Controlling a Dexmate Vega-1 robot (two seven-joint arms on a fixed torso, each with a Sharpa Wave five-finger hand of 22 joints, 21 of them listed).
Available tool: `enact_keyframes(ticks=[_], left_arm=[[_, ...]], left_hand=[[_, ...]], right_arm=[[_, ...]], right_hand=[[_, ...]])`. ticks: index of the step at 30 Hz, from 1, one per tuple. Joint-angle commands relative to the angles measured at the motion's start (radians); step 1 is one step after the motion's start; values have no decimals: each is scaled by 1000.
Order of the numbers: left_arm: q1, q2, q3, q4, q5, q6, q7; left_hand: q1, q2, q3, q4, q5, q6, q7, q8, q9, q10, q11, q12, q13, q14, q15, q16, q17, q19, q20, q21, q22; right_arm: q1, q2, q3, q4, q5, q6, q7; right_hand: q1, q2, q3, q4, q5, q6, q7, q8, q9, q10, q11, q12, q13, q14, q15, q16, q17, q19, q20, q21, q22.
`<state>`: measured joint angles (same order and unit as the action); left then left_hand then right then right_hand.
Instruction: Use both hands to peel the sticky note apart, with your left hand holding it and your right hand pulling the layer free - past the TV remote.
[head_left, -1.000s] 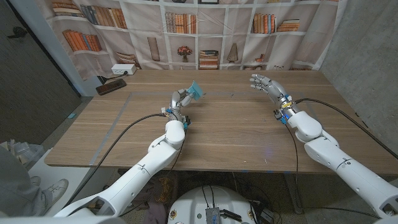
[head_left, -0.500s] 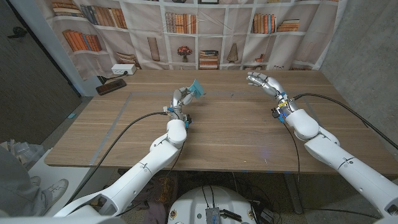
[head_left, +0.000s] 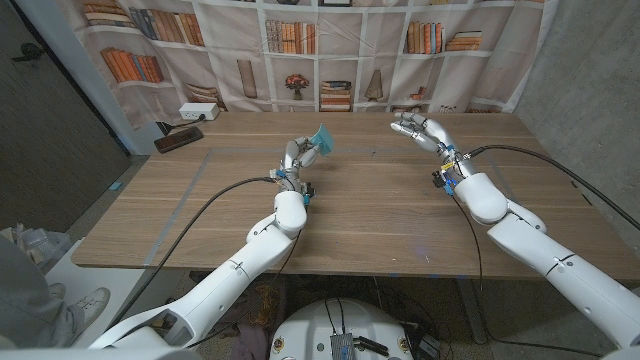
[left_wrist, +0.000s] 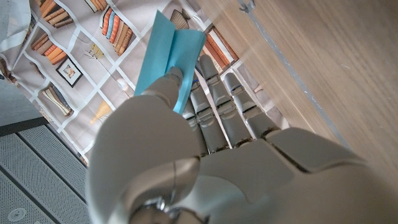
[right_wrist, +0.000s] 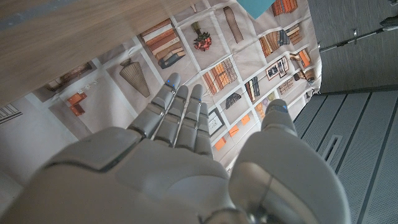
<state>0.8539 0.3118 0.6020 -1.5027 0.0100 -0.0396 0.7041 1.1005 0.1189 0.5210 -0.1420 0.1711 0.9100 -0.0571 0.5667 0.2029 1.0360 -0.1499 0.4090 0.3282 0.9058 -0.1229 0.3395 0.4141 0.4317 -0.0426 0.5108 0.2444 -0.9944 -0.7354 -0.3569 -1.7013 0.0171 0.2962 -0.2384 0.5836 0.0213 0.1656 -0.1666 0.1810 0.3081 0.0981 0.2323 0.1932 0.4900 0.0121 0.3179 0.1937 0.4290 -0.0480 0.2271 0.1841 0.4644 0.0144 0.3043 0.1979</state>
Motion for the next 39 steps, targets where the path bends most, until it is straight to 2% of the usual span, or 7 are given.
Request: enact_keyframes(ticks=[1,6,9,13,27,35,39], left_arm=[[-10,-21,18,16,37,-12,21],[-9,-30,18,19,42,-19,31],[-6,-35,16,16,36,-19,31],[-5,-45,14,17,33,-18,38],[-23,-63,22,42,43,-41,44],[-32,-71,25,51,48,-58,46],[-34,-75,27,59,49,-65,46]], left_hand=[[37,34,-6,0,4,12,19,-5,2,61,-50,-3,3,12,-114,-3,1,-4,-46,7,2],[37,34,-6,1,4,13,17,-7,1,61,-50,-3,4,13,-113,-4,1,-5,-45,10,3],[38,34,-7,1,4,16,19,-8,0,61,-50,-4,5,14,-113,-5,0,-5,-44,12,3],[38,34,-7,2,5,10,28,-15,-1,59,-48,-6,6,14,-111,-7,-1,-5,-40,16,3],[34,38,-8,8,6,8,31,-25,-2,57,-50,-10,10,13,-109,-14,-6,-7,-36,26,3],[35,37,-8,9,6,11,29,-30,-2,58,-51,-11,12,15,-111,-15,-8,-9,-36,31,3],[35,37,-9,9,6,11,27,-32,-2,59,-51,-12,13,15,-111,-16,-9,-10,-36,34,3]], right_arm=[[-31,-9,-6,-86,-99,-77,-75],[-41,0,-12,-114,-138,-116,-109],[-40,6,-15,-113,-158,-126,-128],[-38,5,-15,-118,-177,-147,-141],[-45,-8,-34,-164,-272,-209,-179],[-51,-18,-44,-189,-299,-249,-174],[-54,-23,-55,-226,-348,-320,-174]], right_hand=[[-2,-12,-3,7,-3,-4,-4,-6,4,16,-4,1,4,21,-19,0,5,10,0,8,7],[7,-12,0,10,-3,21,-7,1,5,49,-15,10,4,56,-31,8,7,29,-2,18,10],[21,-11,5,9,-2,46,-5,7,5,94,-17,22,3,95,-31,14,7,58,0,32,14],[39,-6,13,5,0,59,-2,10,5,102,-18,22,2,114,-31,17,7,62,2,35,16],[78,3,30,0,4,66,2,7,6,104,-21,15,0,114,-36,8,7,62,1,38,19],[111,5,41,-7,8,64,1,3,6,98,-24,9,-1,109,-37,1,8,59,1,39,20],[116,6,42,-7,8,64,1,2,6,99,-23,8,-1,108,-35,1,9,56,3,39,21]])
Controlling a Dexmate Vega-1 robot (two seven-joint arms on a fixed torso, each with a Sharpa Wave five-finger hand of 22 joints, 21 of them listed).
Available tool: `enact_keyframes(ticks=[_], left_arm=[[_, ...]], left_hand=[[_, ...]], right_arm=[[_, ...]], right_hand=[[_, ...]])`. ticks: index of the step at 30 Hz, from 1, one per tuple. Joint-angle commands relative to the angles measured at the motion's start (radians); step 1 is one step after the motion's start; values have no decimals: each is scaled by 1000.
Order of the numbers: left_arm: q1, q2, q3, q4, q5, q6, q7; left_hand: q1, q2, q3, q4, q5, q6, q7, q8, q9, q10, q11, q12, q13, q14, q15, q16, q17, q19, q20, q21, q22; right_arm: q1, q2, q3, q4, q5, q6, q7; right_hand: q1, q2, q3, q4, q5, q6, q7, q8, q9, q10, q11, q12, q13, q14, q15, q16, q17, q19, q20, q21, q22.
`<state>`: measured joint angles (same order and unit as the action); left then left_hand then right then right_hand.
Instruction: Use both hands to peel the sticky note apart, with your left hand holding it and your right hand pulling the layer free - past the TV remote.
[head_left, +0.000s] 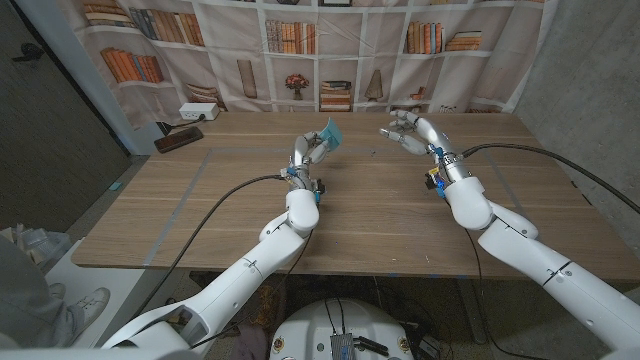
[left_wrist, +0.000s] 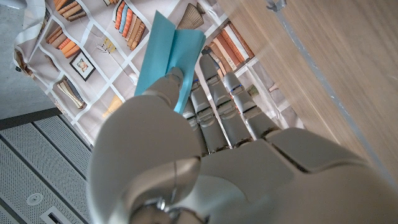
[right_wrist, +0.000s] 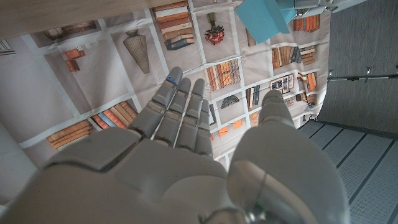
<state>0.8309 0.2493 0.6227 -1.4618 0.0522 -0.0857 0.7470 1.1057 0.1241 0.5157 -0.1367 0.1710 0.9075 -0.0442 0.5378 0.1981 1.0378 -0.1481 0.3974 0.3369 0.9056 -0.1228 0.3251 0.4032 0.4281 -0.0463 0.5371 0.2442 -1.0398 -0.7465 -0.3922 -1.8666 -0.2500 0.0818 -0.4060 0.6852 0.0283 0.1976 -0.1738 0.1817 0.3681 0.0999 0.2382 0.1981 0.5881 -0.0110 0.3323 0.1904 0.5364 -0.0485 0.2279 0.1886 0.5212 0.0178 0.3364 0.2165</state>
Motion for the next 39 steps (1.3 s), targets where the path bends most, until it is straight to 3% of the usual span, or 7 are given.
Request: enact_keyframes(ticks=[1,7,15,20,31,36,39], left_arm=[[-12,-12,7,18,10,-19,4],[-13,-14,8,18,12,-21,4],[-20,-15,13,25,16,-22,-1],[-30,-17,14,33,21,-38,-3],[-41,-17,19,45,21,-59,-20],[-48,-22,22,58,19,-55,-28],[-52,-23,27,65,25,-55,-29]], left_hand=[[30,32,-3,4,6,14,13,-4,2,59,-51,0,3,15,-110,-2,2,-6,-33,8,3],[28,32,-4,6,6,17,16,-6,2,58,-51,-2,4,15,-109,-4,1,-8,-32,11,3],[28,34,-4,7,7,15,15,-12,2,56,-52,-5,7,14,-110,-7,-1,-13,-30,15,3],[30,33,-5,6,7,18,16,-14,3,54,-52,-7,8,13,-111,-7,-1,-14,-30,19,3],[32,32,-6,5,7,20,15,-20,3,56,-51,-9,12,13,-112,-8,0,-18,-29,25,2],[30,34,-7,8,7,21,12,-23,3,56,-50,-10,14,11,-109,-10,-1,-20,-30,28,1],[32,31,-8,5,7,23,12,-24,3,57,-50,-10,15,12,-113,-10,-1,-20,-31,31,1]], right_arm=[[-9,-13,-22,-72,-85,-131,3],[-12,-21,-28,-94,-91,-173,15],[-19,-25,-28,-119,-98,-189,2],[-16,-25,-38,-120,-96,-202,15],[-19,-29,-39,-128,-85,-216,19],[-32,-18,-23,-126,-53,-185,-6],[-35,-13,-20,-125,-54,-178,-21]], right_hand=[[31,5,18,-2,10,3,-3,-5,1,1,0,-8,2,0,-33,-1,5,-1,-1,7,3],[94,5,36,-11,19,-3,6,-12,1,-3,4,-16,1,-5,-26,-8,4,-4,5,9,5],[49,-10,12,24,8,2,9,-14,1,8,8,-18,1,-2,-25,-6,12,-6,5,12,6],[79,-11,20,11,9,3,9,-16,1,7,3,-23,1,2,-28,-7,11,-4,5,15,7],[52,-16,6,29,1,2,13,-21,1,8,6,-28,1,-2,-25,-8,16,-7,6,17,8],[-12,4,-11,71,-6,1,4,-25,2,15,3,-31,2,-1,-31,-6,25,-19,-4,16,11],[-17,4,-14,73,-7,0,5,-25,2,17,1,-31,2,0,-31,-5,25,-18,-4,17,11]])
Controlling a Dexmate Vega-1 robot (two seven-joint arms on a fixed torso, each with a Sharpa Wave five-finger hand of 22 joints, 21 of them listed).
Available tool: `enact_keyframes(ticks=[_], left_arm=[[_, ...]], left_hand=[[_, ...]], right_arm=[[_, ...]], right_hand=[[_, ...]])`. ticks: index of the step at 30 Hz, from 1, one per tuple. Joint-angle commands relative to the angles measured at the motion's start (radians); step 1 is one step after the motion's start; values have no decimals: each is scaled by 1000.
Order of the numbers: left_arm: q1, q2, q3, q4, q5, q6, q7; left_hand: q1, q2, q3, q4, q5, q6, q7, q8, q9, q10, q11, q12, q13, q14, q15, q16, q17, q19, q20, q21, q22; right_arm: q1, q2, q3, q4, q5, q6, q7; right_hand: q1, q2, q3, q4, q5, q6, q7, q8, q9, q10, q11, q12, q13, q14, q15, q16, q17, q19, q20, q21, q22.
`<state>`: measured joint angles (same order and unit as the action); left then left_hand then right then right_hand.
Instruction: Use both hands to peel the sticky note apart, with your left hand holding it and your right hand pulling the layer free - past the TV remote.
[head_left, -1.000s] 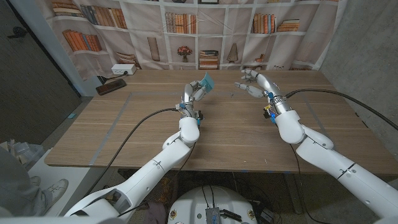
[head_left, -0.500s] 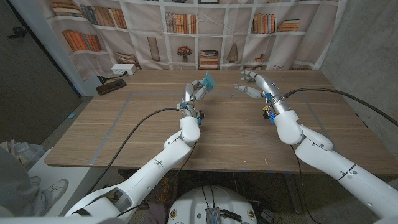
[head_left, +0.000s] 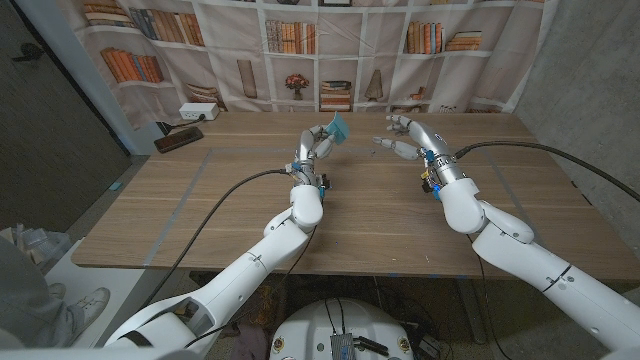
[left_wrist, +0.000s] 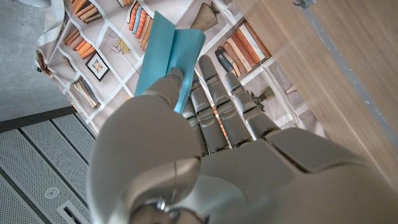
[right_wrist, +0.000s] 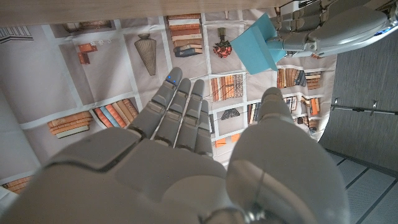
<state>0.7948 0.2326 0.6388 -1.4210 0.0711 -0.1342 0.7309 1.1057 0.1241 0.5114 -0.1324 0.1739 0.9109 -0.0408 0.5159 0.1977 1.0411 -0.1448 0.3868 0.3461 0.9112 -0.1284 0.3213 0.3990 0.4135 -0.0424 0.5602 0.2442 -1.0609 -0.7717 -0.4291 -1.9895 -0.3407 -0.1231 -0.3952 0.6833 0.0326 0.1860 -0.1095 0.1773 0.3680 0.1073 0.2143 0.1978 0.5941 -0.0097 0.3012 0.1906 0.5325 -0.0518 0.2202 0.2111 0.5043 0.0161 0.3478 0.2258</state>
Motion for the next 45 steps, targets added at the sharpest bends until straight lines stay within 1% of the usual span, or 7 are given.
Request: enact_keyframes(ticks=[1,13,25,32,38,40,45], left_arm=[[-18,-7,13,26,7,-9,-14],[-41,-17,40,50,24,-17,-35],[-48,-15,42,46,23,-13,-51],[-51,-17,47,53,26,-19,-53],[-55,-25,50,67,32,-22,-42],[-54,-26,50,69,31,-23,-42],[-52,-30,50,71,30,-18,-36]], left_hand=[[32,32,-3,2,5,19,9,-3,4,53,-54,0,6,5,-106,-7,3,-6,-34,8,1],[35,31,-6,1,4,23,8,-8,4,54,-55,-4,7,8,-107,-6,5,-9,-35,15,0],[36,32,-7,1,4,29,8,-11,4,59,-56,-6,9,9,-106,-6,6,-11,-36,22,-1],[37,31,-9,1,4,30,5,-14,5,60,-55,-8,9,11,-108,-6,7,-12,-37,26,-2],[36,32,-9,2,4,30,6,-16,6,58,-55,-10,11,9,-105,-8,6,-14,-37,29,-3],[35,33,-9,4,4,30,7,-17,6,59,-55,-10,11,9,-105,-8,5,-14,-37,30,-3],[35,32,-9,4,4,30,5,-19,6,61,-55,-12,10,10,-105,-9,5,-15,-36,32,-4]], right_arm=[[-14,11,18,-4,37,27,-30],[-16,16,16,3,48,43,-33],[-13,16,15,17,70,70,-21],[-11,21,14,3,62,43,-20],[-20,34,7,-15,35,5,-47],[-21,43,6,-3,29,27,-73],[-23,47,5,-6,19,21,-84]], right_hand=[[-19,-1,-4,11,-2,0,-2,-2,2,11,1,-1,2,4,-28,3,3,-1,-2,6,2],[-53,-17,-23,23,-3,-4,3,-5,2,5,4,-7,2,-2,-23,-2,3,2,2,9,3],[-67,-17,-28,29,0,-1,-2,-5,3,9,5,-8,2,0,-28,-2,3,1,1,10,3],[-73,-17,-30,30,1,-9,-4,-8,3,3,6,-12,2,-7,-22,-6,3,-1,0,10,3],[-76,-20,-32,30,2,0,6,-4,3,10,11,-11,3,-4,-13,-7,1,0,5,12,3],[-77,-19,-32,30,3,3,8,-3,3,15,12,-10,3,9,-15,-2,1,7,5,15,3],[-76,-17,-32,28,4,6,11,-3,3,22,11,-9,3,25,-16,1,-1,19,7,21,4]])
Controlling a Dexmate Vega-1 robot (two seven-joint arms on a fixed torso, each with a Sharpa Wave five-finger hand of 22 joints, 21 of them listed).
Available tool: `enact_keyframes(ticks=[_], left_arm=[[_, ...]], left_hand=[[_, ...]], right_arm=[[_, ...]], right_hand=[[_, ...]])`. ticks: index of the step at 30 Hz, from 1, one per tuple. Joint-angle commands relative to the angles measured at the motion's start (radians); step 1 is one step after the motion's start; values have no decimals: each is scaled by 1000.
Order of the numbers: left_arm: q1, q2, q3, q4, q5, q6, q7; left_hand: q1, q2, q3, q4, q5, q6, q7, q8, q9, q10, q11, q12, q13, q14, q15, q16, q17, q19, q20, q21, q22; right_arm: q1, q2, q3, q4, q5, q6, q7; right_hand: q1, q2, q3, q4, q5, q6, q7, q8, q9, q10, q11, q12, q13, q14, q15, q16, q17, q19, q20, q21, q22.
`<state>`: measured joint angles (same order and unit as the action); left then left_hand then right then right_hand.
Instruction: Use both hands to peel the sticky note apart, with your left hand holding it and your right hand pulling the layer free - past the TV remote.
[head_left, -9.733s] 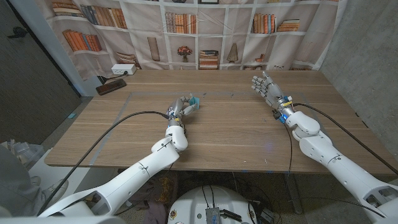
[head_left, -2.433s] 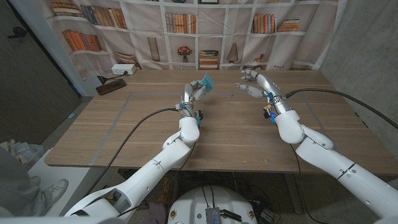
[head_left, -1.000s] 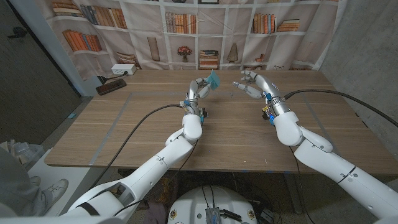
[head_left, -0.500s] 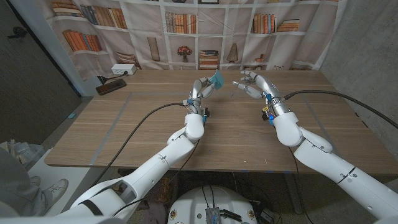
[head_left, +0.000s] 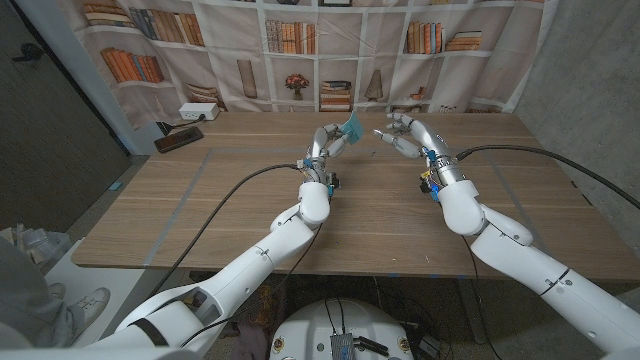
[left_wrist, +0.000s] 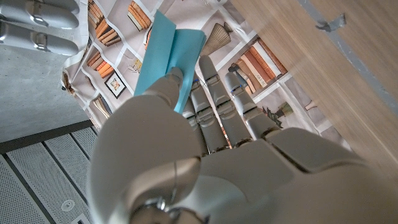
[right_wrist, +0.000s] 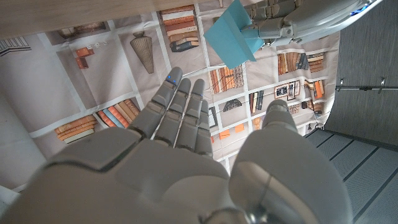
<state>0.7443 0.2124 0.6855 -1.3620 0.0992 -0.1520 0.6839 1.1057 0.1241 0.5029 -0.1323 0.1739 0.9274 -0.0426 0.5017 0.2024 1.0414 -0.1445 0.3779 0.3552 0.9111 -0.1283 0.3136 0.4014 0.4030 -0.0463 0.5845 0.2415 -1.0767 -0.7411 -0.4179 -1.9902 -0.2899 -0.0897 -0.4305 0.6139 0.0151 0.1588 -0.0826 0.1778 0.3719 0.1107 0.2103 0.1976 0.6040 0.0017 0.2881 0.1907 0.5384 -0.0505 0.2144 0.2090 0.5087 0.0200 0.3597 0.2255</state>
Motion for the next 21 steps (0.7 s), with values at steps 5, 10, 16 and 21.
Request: enact_keyframes(ticks=[5,10,16,21], left_arm=[[-10,-10,12,18,17,24,15],[-28,-14,30,43,29,23,6],[-37,-19,42,59,33,8,1],[-38,-21,49,64,44,8,10]], left_hand=[[35,31,-1,4,4,14,6,-6,2,59,-55,-6,1,10,-107,-2,2,-4,-31,11,-2],[36,31,-1,3,4,18,8,-7,2,59,-55,-8,1,10,-106,-3,2,-6,-30,13,-2],[36,32,-1,4,5,18,8,-9,4,60,-55,-9,3,8,-106,-5,2,-9,-30,17,-3],[36,31,-2,4,5,18,7,-11,5,58,-55,-11,4,9,-107,-5,2,-10,-30,19,-4]], right_arm=[[-11,12,-11,-15,-49,15,-61],[1,13,-24,-17,-61,25,-43],[8,12,-35,-29,-78,11,-21],[19,17,-43,-39,-88,-18,2]], right_hand=[[-12,-4,-8,1,4,-8,1,-2,5,-4,-1,-5,3,0,-17,-4,0,10,5,9,4],[-18,-6,-12,-1,6,-33,-21,-8,10,-36,1,-22,6,-74,7,-30,-1,-44,21,-7,4],[-17,-12,-15,-7,6,-33,-20,-5,11,-38,-6,-25,7,-117,40,-37,-4,-84,40,-21,3],[-9,-20,-16,-18,5,-44,-35,-7,11,-44,-33,-27,8,-142,92,-39,-13,-110,85,-34,-2]])
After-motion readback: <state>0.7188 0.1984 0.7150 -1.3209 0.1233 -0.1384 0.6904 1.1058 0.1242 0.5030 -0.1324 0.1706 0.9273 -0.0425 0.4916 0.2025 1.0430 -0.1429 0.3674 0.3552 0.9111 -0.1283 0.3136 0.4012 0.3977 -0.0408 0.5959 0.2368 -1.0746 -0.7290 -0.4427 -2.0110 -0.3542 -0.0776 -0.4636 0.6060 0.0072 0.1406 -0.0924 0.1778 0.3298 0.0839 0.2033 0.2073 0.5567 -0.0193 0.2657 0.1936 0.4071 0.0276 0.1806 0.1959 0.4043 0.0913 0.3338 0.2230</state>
